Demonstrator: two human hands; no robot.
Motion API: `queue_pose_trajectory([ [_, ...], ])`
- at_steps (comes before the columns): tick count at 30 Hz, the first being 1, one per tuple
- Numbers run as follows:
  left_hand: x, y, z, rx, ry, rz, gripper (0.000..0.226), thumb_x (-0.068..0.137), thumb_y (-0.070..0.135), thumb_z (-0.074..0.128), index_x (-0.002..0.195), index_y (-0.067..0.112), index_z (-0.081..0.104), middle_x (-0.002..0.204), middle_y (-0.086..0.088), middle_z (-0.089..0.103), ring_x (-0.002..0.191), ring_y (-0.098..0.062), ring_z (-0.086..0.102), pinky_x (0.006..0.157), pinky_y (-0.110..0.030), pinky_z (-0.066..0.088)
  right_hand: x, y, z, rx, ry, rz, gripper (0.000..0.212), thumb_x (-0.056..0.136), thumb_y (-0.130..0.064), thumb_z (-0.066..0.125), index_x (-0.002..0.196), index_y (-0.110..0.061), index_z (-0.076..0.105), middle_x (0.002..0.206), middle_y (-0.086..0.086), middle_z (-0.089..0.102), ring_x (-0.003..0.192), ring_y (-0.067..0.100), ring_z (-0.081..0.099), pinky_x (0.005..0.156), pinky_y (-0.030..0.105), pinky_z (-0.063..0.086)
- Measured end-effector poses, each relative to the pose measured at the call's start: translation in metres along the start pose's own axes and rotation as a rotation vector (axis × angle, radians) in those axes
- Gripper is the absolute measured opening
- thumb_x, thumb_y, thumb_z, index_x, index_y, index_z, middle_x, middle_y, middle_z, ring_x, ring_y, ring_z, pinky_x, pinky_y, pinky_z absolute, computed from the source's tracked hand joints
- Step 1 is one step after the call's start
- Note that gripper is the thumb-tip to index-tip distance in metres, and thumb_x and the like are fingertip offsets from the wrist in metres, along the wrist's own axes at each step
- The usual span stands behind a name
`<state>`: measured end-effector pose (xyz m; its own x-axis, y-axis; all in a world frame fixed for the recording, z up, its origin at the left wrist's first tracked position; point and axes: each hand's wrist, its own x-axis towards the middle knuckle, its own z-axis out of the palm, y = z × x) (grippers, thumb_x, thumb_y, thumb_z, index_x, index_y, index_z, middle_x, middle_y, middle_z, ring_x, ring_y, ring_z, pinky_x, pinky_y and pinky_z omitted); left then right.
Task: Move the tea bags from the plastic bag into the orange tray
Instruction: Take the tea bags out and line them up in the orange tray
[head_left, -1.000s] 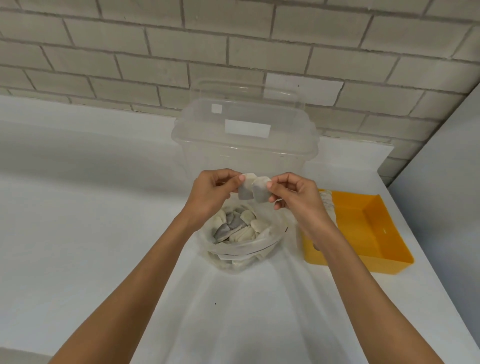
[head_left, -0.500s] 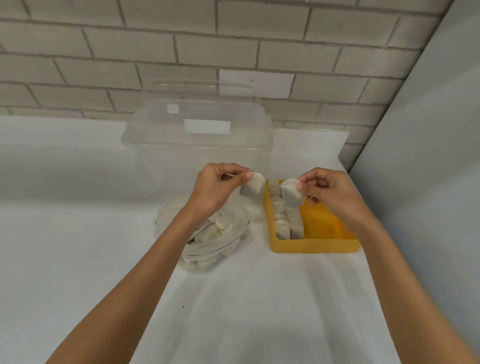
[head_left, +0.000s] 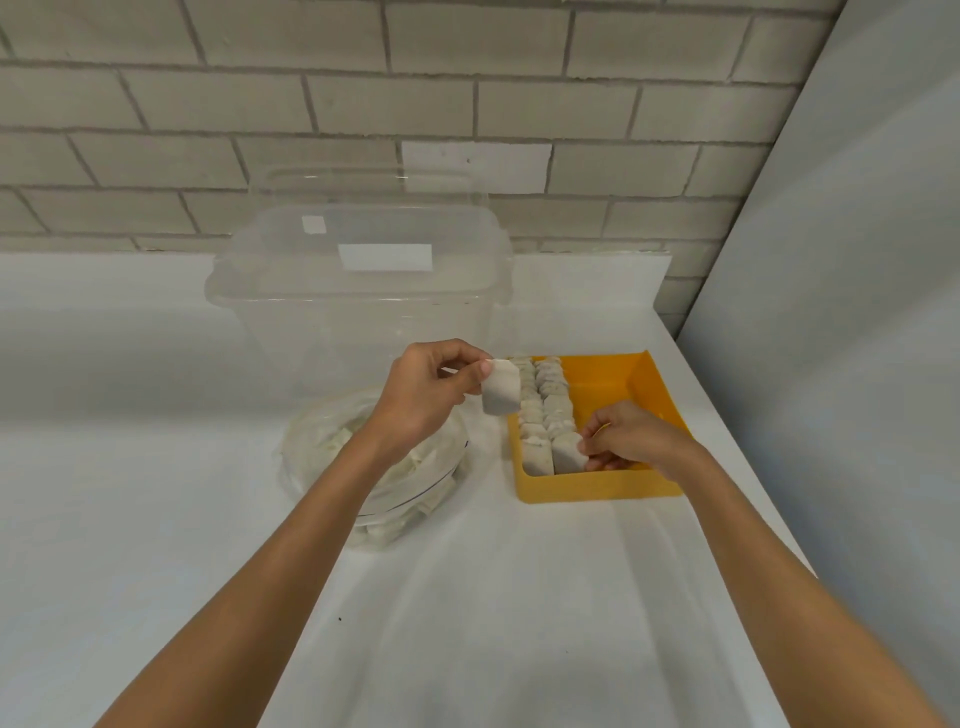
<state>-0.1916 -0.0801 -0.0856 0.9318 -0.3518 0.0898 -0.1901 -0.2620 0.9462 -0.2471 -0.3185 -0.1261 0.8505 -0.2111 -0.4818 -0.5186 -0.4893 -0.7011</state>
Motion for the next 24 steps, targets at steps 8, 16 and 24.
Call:
queue_pose_trajectory([
  [8, 0.001, -0.002, 0.005, 0.024, -0.127, -0.039, 0.011, 0.09, 0.018, 0.065, 0.094, 0.011, 0.072, 0.085, -0.009, 0.071, 0.074, -0.013, 0.066, 0.07, -0.026, 0.05, 0.006, 0.005, 0.005, -0.059, 0.045, -0.015, 0.012, 0.082, -0.011, 0.073, 0.09, -0.006, 0.066, 0.08, 0.01, 0.072, 0.067, 0.014, 0.069, 0.064, 0.022, 0.055],
  [16, 0.012, 0.007, 0.043, 0.133, -0.264, 0.018, 0.008, 0.091, 0.008, 0.062, 0.093, 0.003, 0.068, 0.069, -0.001, 0.064, 0.065, -0.014, 0.067, 0.063, -0.018, 0.052, -0.002, 0.004, -0.01, -0.067, 0.095, -0.051, 0.011, 0.089, -0.006, 0.059, 0.098, -0.003, 0.064, 0.084, 0.012, 0.072, 0.071, 0.022, 0.073, 0.056, 0.024, 0.056],
  [24, 0.02, -0.009, 0.087, 0.378, -0.394, 0.005, 0.015, 0.092, 0.0, 0.051, 0.094, 0.004, 0.065, 0.07, -0.003, 0.061, 0.054, -0.001, 0.058, 0.066, -0.015, 0.05, -0.009, 0.007, -0.026, -0.017, 0.159, -0.076, 0.009, 0.089, -0.009, 0.061, 0.095, -0.006, 0.066, 0.09, 0.015, 0.072, 0.073, 0.022, 0.073, 0.063, 0.027, 0.057],
])
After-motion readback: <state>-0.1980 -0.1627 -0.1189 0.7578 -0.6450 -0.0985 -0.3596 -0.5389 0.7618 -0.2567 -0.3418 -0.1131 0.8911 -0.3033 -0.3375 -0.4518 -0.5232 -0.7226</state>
